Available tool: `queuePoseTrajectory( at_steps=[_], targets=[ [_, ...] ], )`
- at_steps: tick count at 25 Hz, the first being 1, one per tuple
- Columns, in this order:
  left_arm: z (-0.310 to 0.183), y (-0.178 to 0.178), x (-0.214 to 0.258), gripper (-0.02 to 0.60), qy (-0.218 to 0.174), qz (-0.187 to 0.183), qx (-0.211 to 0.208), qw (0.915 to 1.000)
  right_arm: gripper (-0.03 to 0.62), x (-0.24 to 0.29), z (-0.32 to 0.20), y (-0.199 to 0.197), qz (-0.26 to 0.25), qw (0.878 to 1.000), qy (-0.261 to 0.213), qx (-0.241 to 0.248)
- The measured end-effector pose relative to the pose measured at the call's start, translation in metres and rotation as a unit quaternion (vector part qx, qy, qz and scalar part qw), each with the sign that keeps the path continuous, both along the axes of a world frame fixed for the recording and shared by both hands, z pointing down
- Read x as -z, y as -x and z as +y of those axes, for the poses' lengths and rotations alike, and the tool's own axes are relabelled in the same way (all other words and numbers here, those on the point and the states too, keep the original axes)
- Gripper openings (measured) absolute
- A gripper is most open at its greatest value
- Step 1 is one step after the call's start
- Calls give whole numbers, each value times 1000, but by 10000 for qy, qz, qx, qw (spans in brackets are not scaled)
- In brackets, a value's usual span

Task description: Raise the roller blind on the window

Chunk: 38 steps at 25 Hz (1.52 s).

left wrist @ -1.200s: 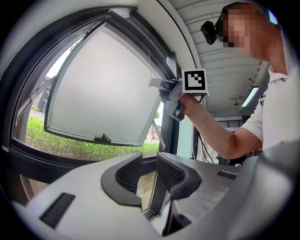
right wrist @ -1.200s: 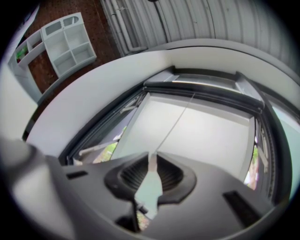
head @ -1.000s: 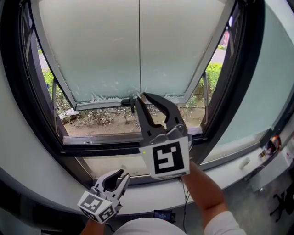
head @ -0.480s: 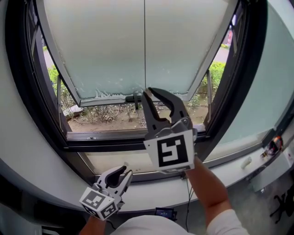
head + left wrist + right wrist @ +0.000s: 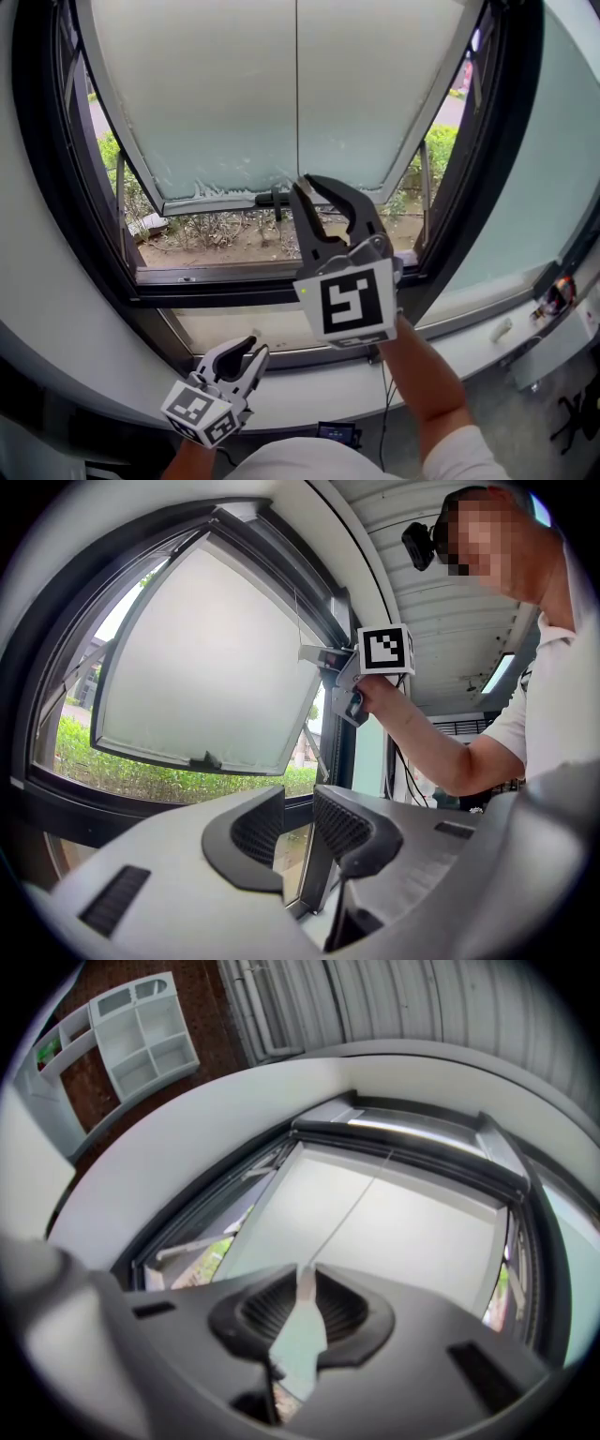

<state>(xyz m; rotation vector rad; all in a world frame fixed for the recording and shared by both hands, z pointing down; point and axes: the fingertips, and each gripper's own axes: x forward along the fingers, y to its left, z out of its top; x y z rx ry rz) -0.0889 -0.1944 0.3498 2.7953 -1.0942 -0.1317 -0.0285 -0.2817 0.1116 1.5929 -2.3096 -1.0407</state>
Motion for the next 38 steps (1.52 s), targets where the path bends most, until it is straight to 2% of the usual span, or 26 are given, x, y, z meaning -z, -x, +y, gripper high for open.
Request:
queuePoseTrajectory(
  at_steps=[26,38],
  targets=[
    [-1,11,-3,110,65,29,55,10000,58,-3,-2,1,117,9999,-32,-57],
    [6,18,14,110,-42,202,118,9997,58,-8,25,-23,-170,9998,-65,44]
  ],
)
